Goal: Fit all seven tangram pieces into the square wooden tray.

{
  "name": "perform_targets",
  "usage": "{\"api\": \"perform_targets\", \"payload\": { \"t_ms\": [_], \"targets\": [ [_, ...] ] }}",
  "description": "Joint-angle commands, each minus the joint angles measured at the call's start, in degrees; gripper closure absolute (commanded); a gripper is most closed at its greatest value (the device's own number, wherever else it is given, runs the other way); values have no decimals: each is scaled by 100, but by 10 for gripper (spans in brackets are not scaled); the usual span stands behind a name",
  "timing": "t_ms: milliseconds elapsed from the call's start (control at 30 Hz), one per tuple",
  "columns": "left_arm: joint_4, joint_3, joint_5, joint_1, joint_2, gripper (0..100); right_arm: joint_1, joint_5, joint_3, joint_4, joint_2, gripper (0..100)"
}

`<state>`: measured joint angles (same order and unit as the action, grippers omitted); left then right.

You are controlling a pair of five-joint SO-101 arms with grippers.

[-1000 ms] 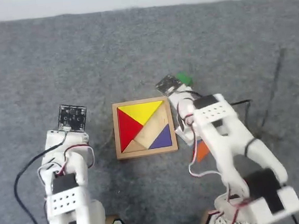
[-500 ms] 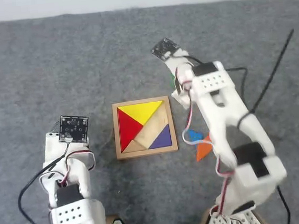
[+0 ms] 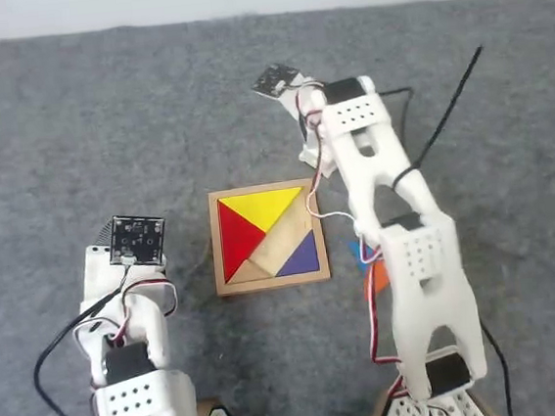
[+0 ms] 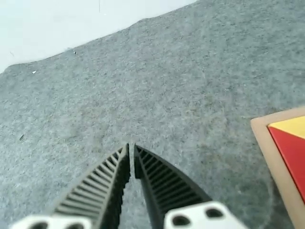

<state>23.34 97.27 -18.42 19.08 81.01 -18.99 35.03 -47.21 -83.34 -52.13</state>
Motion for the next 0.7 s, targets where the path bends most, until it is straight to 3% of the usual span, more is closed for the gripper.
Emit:
{"api": "perform_targets", "payload": {
  "t_ms": [0, 233, 333, 433, 533, 667],
  "targets": [
    [26, -48, -44, -35, 97, 985, 66, 114, -1864, -541, -760, 701],
    [26, -48, -44, -35, 97, 985, 75, 712, -3798, -1358, -2193, 702],
    [26, -48, -53, -35, 97, 985, 66, 1169, -3789, -1657, -2264, 718],
    [26, -48, -53, -35, 97, 985, -48, 1749, -3569, -1877, -2264, 826],
    [26, -48, -53, -35, 97, 985, -75, 1829, -3429, -1877, -2264, 905],
    [44, -48, -62, -35, 97, 985, -84, 1908, -3411, -1912, -2255, 913]
  ]
}}
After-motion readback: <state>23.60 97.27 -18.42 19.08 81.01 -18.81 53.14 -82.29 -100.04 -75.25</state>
